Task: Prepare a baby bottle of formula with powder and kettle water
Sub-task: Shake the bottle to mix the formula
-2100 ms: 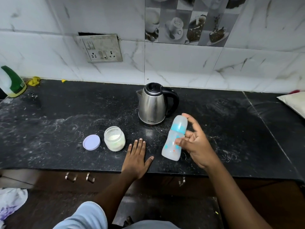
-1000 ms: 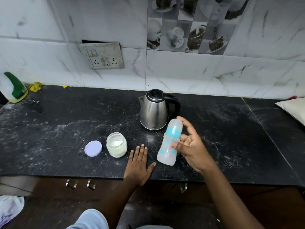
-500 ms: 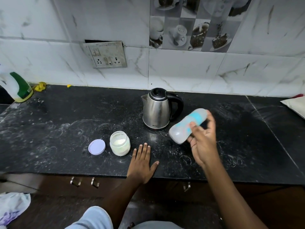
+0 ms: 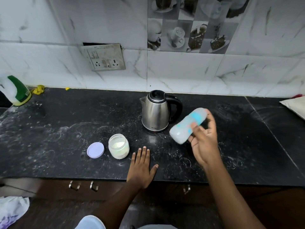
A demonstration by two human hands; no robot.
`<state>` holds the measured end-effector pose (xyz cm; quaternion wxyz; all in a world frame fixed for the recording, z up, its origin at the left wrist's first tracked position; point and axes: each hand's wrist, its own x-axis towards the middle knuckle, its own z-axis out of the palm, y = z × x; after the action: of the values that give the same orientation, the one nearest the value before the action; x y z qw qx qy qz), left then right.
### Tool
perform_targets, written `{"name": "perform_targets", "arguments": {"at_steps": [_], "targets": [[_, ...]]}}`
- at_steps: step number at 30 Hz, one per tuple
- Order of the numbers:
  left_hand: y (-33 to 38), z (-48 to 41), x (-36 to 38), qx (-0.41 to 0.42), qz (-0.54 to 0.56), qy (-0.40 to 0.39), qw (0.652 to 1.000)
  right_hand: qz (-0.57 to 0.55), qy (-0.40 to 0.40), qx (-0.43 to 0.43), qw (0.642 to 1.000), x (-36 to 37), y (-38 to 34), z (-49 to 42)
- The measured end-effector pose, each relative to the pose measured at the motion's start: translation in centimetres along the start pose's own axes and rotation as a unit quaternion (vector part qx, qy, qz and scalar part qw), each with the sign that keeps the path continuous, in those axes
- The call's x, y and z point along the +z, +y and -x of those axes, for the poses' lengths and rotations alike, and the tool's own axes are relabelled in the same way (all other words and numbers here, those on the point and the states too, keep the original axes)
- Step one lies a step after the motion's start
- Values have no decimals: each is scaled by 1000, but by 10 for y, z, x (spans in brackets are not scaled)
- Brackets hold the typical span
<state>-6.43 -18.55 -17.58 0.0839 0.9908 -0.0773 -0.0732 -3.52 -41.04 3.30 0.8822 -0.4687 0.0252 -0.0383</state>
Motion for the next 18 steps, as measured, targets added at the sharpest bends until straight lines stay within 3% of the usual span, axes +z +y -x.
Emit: {"name": "perform_targets", "arguments": {"at_steps": [2, 5, 6, 10, 14, 15, 18], "targets": [[1, 1, 0, 1, -4, 4, 1000, -4, 28, -3, 1000, 0, 2, -4], [1, 2, -1, -1, -1, 4, 1000, 129, -119, 49, 983, 1, 0, 4], [1, 2, -2, -1, 0, 5, 1000, 127, -127, 39, 983, 0, -2, 2], [1, 3, -2, 1, -1, 2, 1000, 18, 21, -18, 999, 0, -5, -8], [1, 2, -2, -2, -5, 2, 1000, 126, -126, 62, 982, 2, 2, 6], [1, 2, -2, -3, -6, 2, 1000, 101, -118, 54, 986, 2, 0, 6], [2, 3, -3, -1, -7, 3, 1000, -16, 11, 2, 1000, 6, -1, 3]]}}
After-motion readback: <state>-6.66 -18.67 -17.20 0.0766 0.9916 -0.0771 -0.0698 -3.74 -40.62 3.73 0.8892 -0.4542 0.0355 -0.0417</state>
